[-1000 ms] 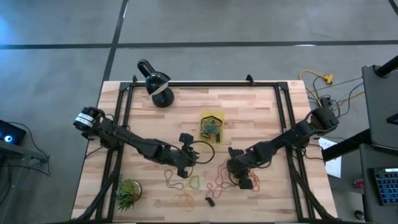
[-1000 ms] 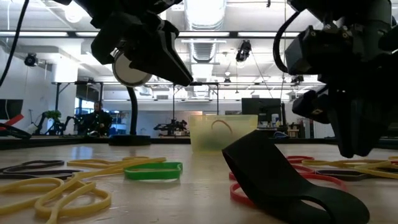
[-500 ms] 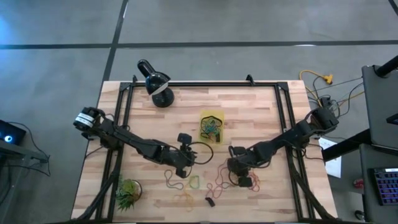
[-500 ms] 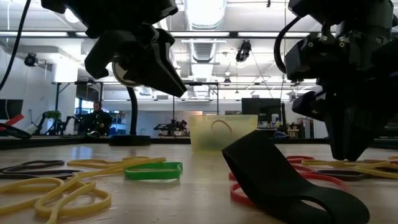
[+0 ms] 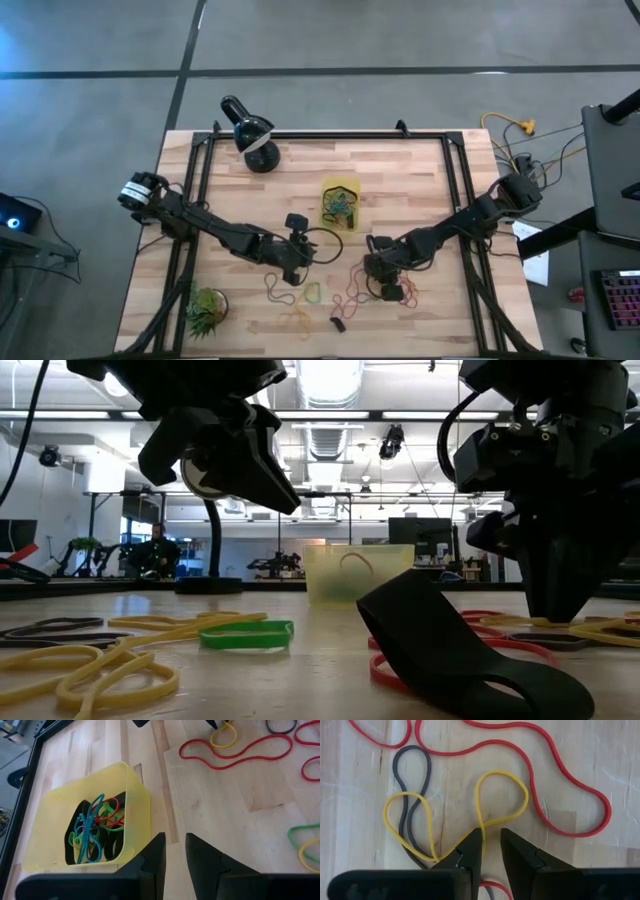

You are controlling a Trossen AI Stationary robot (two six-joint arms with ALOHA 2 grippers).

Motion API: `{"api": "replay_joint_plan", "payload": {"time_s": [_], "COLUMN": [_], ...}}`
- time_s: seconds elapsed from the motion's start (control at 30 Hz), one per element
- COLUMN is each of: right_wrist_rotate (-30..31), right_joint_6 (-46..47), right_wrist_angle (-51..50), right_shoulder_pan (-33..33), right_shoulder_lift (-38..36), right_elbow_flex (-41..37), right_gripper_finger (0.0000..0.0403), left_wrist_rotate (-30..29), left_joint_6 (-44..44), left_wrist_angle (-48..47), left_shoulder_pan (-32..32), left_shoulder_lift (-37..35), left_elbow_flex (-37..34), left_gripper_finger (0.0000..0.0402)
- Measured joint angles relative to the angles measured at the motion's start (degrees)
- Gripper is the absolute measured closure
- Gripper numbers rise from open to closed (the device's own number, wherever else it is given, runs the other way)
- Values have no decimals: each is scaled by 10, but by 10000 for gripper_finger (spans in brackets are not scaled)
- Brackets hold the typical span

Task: Pick and place rubber bands into bin
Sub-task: Put the yellow rubber band into the yellow bin

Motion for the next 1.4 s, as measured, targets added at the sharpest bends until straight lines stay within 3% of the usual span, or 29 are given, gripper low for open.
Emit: {"api": "replay_joint_plan", "payload": {"time_s": [0.73,1.0,1.17,1.4], "right_wrist_rotate": [18,44,54,108], "right_joint_6": [2,-13,-33,-42], "right_wrist_angle": [5,-4,-34,-158], "right_shoulder_pan": [15,32,35,37], "right_shoulder_lift": [13,13,12,-14], "right_elbow_flex": [-2,3,25,89], "right_gripper_finger": [336,390,394,394], "left_wrist_rotate": [0,0,0,0], "left_joint_6": [0,0,0,0], "left_wrist_angle": [0,0,0,0], "left_shoulder_pan": [0,0,0,0], "left_shoulder_lift": [-1,-1,-1,-1], "left_elbow_flex": [0,0,0,0], "left_gripper_finger": [343,343,343,343]}}
